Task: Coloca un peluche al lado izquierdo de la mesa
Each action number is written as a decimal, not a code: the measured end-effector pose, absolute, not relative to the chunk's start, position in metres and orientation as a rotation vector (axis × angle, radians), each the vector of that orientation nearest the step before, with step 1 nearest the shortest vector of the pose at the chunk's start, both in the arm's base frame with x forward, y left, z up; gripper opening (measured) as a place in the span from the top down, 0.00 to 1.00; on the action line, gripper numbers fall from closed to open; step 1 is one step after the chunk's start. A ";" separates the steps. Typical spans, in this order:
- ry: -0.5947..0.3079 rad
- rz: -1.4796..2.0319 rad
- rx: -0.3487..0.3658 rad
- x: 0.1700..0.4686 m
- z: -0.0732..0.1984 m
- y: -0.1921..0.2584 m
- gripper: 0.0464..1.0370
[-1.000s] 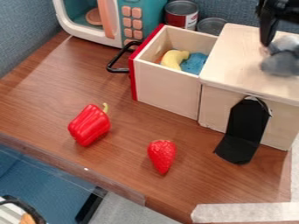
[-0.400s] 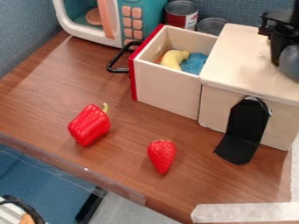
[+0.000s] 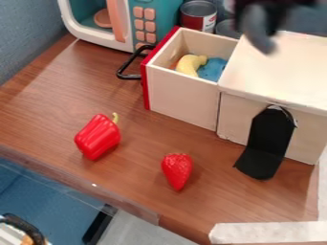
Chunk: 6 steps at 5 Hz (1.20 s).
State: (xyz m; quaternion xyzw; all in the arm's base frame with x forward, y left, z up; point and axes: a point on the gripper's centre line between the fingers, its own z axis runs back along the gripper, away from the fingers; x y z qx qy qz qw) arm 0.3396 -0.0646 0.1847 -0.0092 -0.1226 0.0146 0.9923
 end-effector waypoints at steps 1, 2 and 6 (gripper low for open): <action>-0.203 0.082 0.079 0.300 0.164 -0.024 0.52; -0.161 0.186 0.129 0.272 0.129 0.029 0.52; -0.259 0.259 -0.063 0.266 0.036 0.216 0.52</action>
